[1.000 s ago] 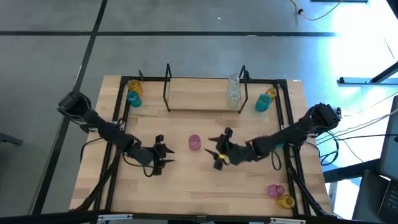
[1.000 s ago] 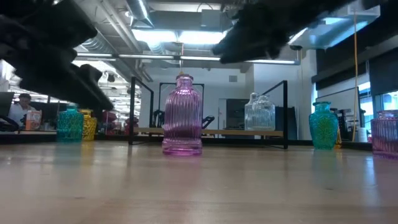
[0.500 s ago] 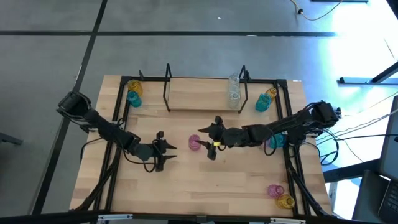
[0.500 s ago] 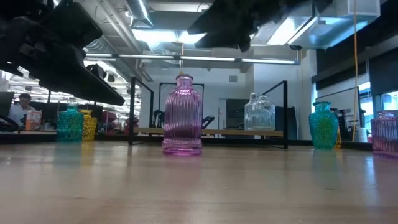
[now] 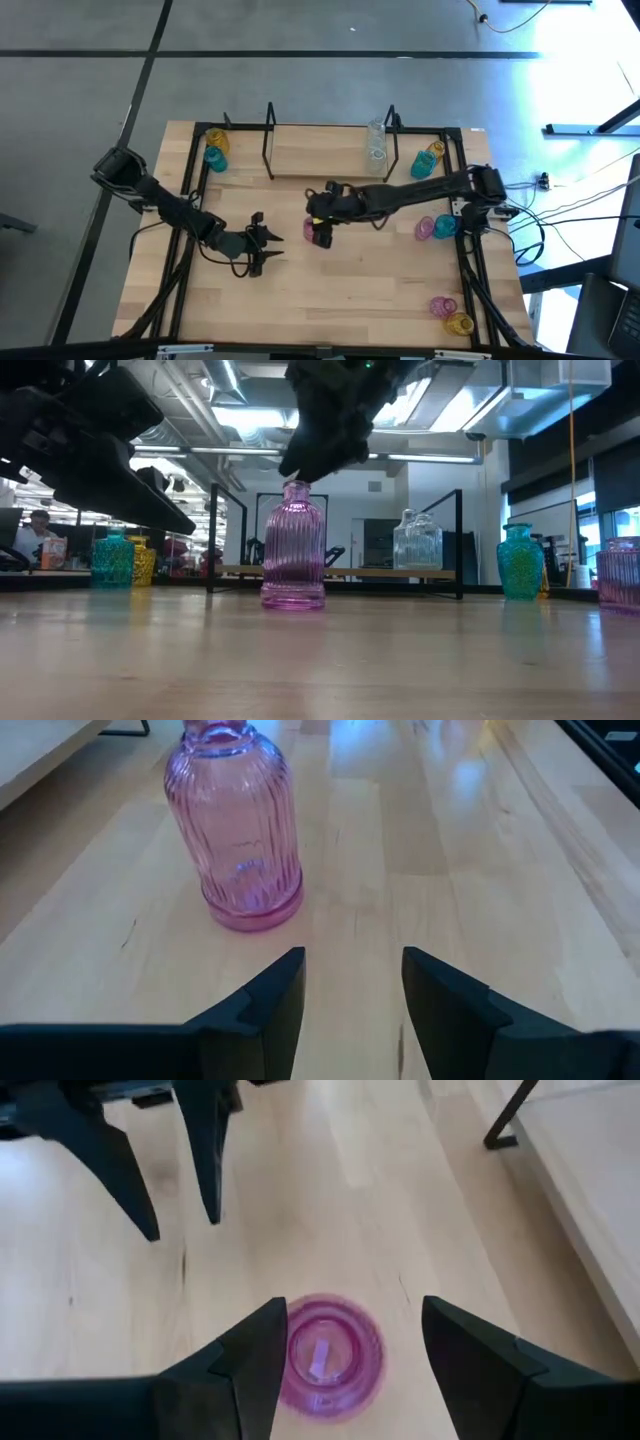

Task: Sort vases onto shelf
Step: Put the left pink vase on the shelf

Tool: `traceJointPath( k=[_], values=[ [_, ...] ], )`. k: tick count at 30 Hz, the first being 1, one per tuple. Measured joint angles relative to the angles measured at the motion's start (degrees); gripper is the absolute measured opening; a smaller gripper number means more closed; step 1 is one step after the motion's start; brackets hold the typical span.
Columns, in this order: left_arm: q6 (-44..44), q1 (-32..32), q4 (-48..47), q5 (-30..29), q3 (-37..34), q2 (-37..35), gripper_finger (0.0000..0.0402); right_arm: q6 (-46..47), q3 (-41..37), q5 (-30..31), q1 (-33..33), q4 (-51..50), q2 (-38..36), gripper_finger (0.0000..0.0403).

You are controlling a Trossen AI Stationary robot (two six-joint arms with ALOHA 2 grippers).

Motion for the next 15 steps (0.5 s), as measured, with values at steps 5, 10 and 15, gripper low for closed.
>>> traceJointPath(
  k=[5, 10, 15],
  values=[
    [-0.29, -0.28, 0.21, 0.02, 0.00, 0.00, 0.0162, 0.11, 0.95, -0.07, 0.15, -2.45, 1.57, 0.0221],
    [-0.30, -0.26, 0.21, 0.00, 0.00, 0.00, 0.0162, 0.11, 0.89, -0.07, 0.15, -2.40, 1.53, 0.0221],
    [-0.28, -0.26, 0.19, 0.00, 0.00, 0.00, 0.0162, -0.52, 0.91, -0.03, 0.15, -1.94, 2.05, 0.0221]
  ],
)
